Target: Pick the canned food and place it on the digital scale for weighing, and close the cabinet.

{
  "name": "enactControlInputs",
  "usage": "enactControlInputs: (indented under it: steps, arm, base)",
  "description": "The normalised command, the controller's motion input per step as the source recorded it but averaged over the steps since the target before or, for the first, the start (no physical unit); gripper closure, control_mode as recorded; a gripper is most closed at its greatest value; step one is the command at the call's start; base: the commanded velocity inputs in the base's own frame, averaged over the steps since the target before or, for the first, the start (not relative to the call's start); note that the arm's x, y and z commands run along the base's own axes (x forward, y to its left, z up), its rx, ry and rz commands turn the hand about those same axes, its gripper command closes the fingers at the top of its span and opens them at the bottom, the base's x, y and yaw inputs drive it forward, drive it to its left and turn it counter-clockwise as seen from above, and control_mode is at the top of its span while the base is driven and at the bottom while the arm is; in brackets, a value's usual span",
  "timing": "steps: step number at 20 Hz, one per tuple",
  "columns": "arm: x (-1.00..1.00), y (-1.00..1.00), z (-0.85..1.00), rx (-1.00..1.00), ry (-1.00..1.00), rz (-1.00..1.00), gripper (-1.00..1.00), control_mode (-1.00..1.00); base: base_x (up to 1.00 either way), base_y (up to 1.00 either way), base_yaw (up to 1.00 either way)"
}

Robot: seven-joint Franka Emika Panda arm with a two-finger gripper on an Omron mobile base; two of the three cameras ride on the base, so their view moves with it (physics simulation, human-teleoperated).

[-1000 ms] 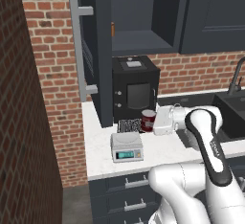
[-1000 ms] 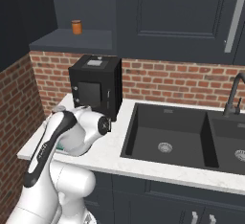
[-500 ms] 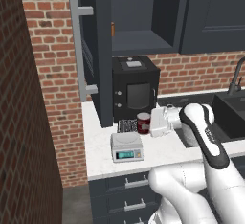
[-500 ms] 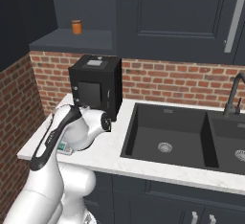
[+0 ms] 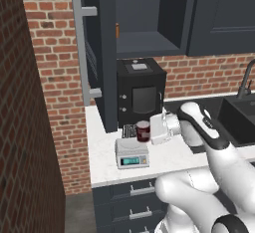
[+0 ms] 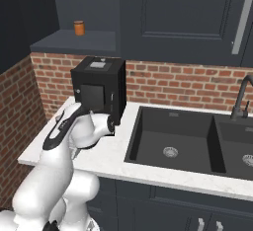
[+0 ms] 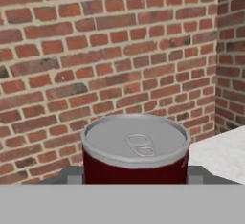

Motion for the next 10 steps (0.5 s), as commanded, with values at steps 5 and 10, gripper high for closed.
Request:
enactControlInputs:
  steps: [5,10]
  arm:
    - [0.39,0.02,-0.32,0.01,0.0,0.08,1.0,-1.0]
    - [0.39,0.0,-0.24,0.0,0.0,0.02,1.0,-1.0]
  base:
    - [0.0,0.0,0.0]
    - [0.0,0.0,0.0]
